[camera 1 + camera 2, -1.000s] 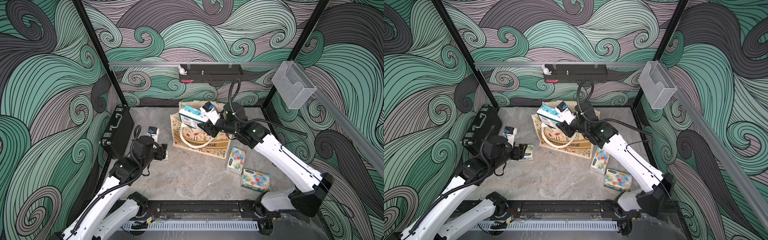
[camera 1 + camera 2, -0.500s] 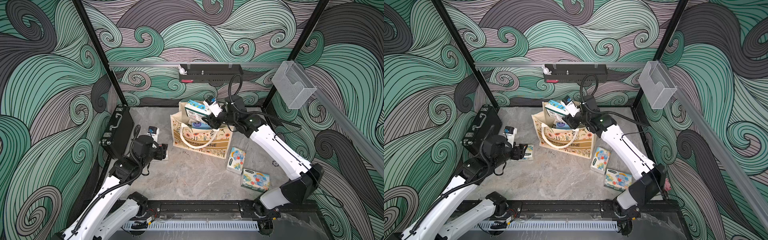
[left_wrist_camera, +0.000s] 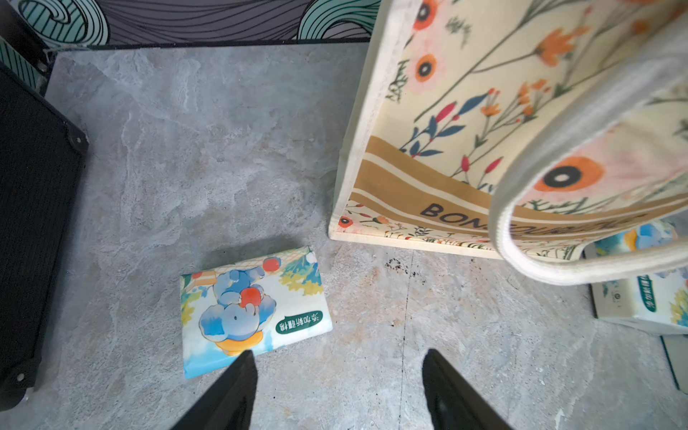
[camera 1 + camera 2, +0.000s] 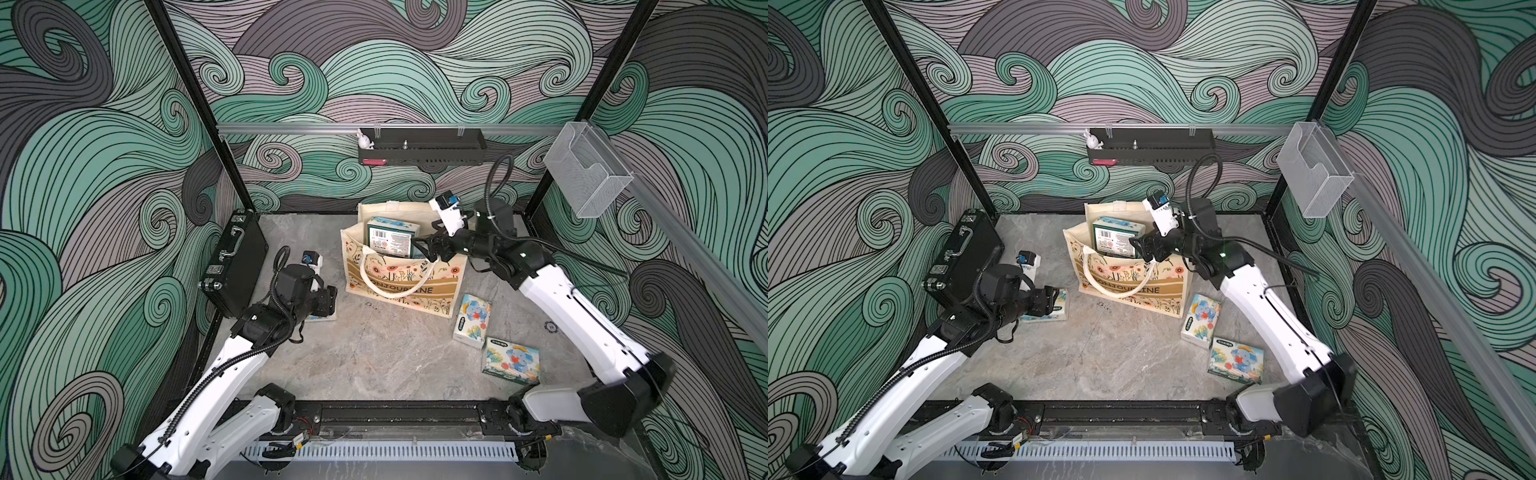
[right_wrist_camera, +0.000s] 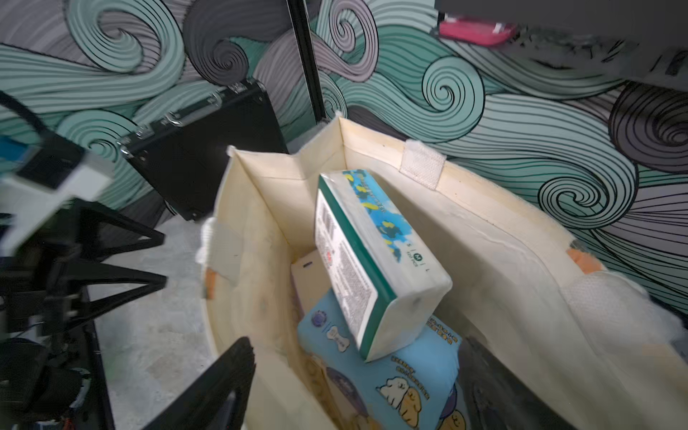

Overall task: Put tissues into the canvas bag
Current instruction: Place the pack of facial tissues in the canvas bag, then move the pack of facial tissues to the center of the board.

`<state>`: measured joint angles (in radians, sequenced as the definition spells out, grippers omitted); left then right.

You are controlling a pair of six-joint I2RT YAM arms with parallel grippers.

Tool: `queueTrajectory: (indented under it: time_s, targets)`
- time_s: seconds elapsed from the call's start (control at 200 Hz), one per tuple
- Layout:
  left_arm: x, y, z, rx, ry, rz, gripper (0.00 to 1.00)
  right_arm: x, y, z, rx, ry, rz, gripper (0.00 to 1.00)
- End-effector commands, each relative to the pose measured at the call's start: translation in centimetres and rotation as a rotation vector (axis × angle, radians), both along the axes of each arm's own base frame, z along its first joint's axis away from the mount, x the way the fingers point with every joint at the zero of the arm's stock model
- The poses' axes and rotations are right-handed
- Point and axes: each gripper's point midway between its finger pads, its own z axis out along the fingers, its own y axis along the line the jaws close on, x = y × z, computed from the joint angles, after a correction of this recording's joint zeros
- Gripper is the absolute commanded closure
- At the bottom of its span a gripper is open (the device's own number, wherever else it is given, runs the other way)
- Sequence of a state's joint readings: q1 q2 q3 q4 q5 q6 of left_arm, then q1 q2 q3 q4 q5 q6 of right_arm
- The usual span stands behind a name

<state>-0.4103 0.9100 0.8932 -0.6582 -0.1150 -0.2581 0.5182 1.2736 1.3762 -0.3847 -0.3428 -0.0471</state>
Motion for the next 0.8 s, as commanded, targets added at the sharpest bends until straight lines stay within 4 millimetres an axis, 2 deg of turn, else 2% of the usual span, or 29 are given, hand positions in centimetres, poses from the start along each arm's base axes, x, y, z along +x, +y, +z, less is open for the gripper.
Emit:
queueTrajectory:
  time_s: [0.0,0.065,0.135,0.18,0.21,0.305,0.375,0.39,0.41,0.53,0.615,0.696,0.796]
  targets:
    - [0.8,0.2,-0.6,-0.061,0.063,0.037,0.26,-4.7,0.7,2.9,0.11,-0.033,0.085,0.15]
    - [1.6,0.8,-1.2,-0.087,0.093,0.072,0.25,-7.9,1.9,2.8,0.116,-0.027,0.177,0.15]
    - [2.4,1.4,-1.8,-0.122,0.111,0.11,0.25,-11.8,3.9,1.1,0.114,0.033,0.29,0.14]
    - [2.9,2.0,-2.3,-0.143,0.127,0.139,0.24,-13.5,5.4,0.1,0.13,0.064,0.35,0.14]
    - [3.2,2.4,-2.6,-0.149,0.141,0.158,0.24,-14.8,6.8,-1.2,0.138,0.099,0.391,0.14]
    - [3.9,3.8,-3.5,-0.148,0.189,0.232,0.23,-16.5,10.6,-5.5,0.146,0.205,0.443,0.14]
    - [4.3,4.2,-4.1,-0.167,0.22,0.263,0.22,-16.4,13.1,-8.6,0.145,0.294,0.412,0.11]
    - [4.4,4.2,-4.2,-0.173,0.224,0.267,0.22,-16.2,13.5,-9.2,0.148,0.307,0.398,0.03]
    - [4.5,4.2,-4.3,-0.184,0.23,0.27,0.22,-15.9,14.1,-9.9,0.152,0.327,0.376,0.01]
    - [5.2,4.7,-5.0,-0.251,0.253,0.302,0.24,-14.5,17.3,-13.1,0.212,0.377,0.285,0.0]
    - [5.8,4.9,-5.6,-0.29,0.279,0.317,0.25,-12.1,19.0,-16.2,0.247,0.437,0.173,0.0]
    - [6.0,5.0,-6.3,-0.313,0.334,0.323,0.25,-9.8,20.1,-19.6,0.215,0.483,0.048,0.0]
    - [6.1,6.1,-7.3,-0.302,0.394,0.37,0.26,-8.2,22.7,-22.3,0.164,0.473,0.041,0.0]
